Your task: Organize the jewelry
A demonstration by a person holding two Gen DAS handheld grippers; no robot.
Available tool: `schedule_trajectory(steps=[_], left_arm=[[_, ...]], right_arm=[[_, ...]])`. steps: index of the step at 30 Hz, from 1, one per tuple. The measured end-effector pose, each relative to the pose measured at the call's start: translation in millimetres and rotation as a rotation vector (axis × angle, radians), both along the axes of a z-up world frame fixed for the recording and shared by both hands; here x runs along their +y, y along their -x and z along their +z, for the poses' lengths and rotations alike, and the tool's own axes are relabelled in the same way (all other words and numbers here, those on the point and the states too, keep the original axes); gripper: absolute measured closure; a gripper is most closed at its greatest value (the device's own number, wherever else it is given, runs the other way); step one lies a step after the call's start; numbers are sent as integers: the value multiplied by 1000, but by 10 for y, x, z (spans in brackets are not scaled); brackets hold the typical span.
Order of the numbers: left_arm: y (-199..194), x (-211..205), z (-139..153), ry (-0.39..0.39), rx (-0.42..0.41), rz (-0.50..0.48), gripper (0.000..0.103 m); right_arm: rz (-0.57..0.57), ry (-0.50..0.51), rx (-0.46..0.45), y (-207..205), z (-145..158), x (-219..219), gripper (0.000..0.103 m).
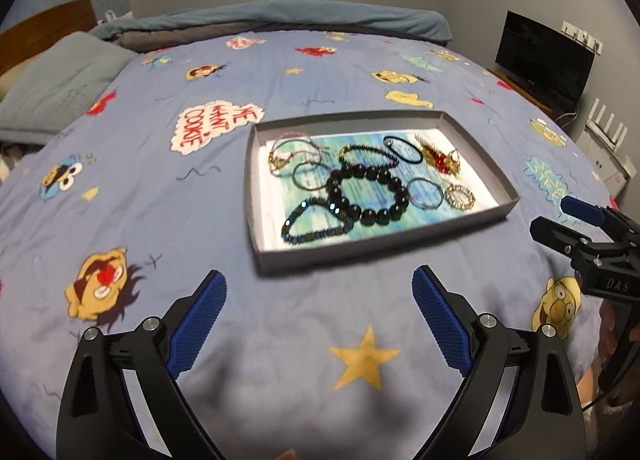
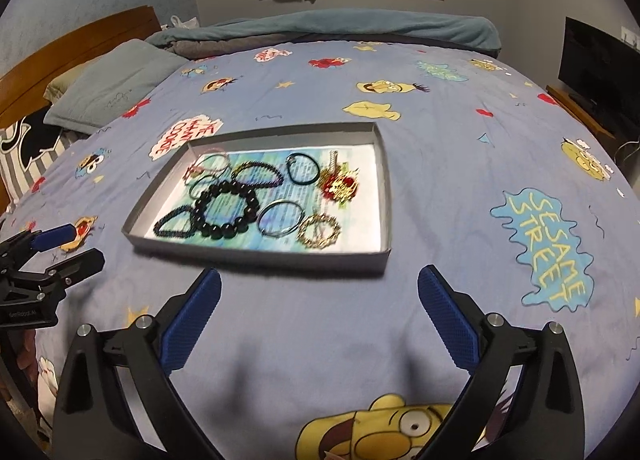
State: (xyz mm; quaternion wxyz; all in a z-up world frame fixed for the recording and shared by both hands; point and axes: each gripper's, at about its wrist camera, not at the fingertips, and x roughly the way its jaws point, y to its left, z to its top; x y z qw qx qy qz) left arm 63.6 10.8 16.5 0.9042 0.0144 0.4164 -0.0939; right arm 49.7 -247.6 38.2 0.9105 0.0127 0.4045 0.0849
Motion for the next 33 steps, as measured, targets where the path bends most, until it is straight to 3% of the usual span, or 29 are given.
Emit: schedule_trajectory(steps=[10,33], left_arm=[[85,-6,-4,-57,-47,49,9],[87,-35,-4,-48,-37,37,9]], right_arm=[[-16,22,-15,89,-65,40,6],[-13,41,-23,116,-28,55,6]])
